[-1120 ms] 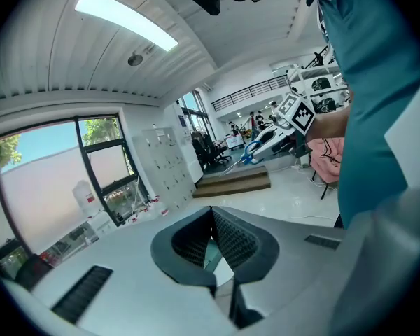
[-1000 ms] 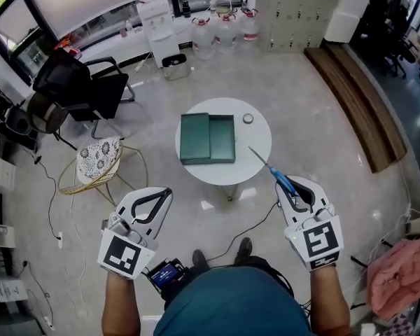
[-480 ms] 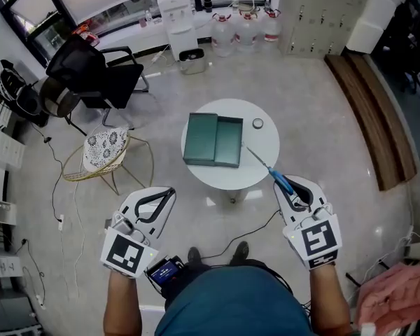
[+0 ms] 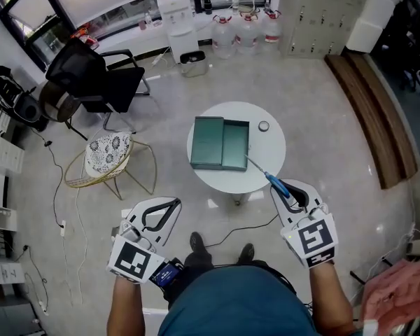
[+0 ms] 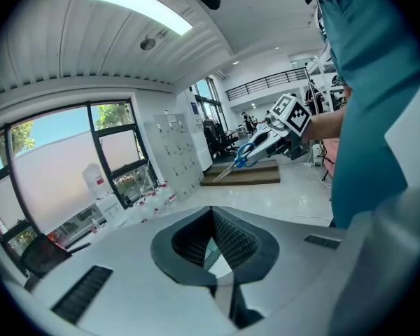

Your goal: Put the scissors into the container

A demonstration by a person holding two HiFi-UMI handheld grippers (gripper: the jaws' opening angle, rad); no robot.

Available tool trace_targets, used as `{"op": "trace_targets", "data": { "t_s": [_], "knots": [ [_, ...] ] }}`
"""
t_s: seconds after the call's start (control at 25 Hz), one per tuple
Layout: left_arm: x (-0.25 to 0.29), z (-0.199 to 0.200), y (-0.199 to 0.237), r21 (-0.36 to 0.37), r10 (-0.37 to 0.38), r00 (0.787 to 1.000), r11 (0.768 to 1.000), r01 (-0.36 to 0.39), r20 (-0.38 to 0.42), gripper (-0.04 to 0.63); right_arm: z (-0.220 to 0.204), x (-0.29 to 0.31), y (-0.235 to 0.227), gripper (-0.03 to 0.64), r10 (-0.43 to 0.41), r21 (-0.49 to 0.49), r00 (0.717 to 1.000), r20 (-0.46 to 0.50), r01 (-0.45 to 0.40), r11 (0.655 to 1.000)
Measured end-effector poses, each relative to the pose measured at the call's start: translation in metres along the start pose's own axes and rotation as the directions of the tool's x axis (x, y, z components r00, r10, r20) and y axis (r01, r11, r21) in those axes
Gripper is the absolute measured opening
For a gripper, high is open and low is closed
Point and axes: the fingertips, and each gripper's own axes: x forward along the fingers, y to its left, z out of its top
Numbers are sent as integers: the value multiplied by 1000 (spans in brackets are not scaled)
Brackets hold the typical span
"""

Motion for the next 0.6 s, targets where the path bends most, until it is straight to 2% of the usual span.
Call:
{"op": "trace_targets", "data": {
  "t_s": [0.24,0.4,0.6],
  "knots": [
    [-25,-45,59,-35,-12,1000,999,13,17,18,35,38,54,69,-8,-31,1000,-8,8,999],
    [-22,-52,82,-32,-50,998,998,51,39,18,51,60,66,69,-29,-34,1000,-11,29,999],
    [-19,-61,99,-13,-95,994,995,96,46,18,51,79,82,69,-37,-1,999,-36,37,999]
  ]
}}
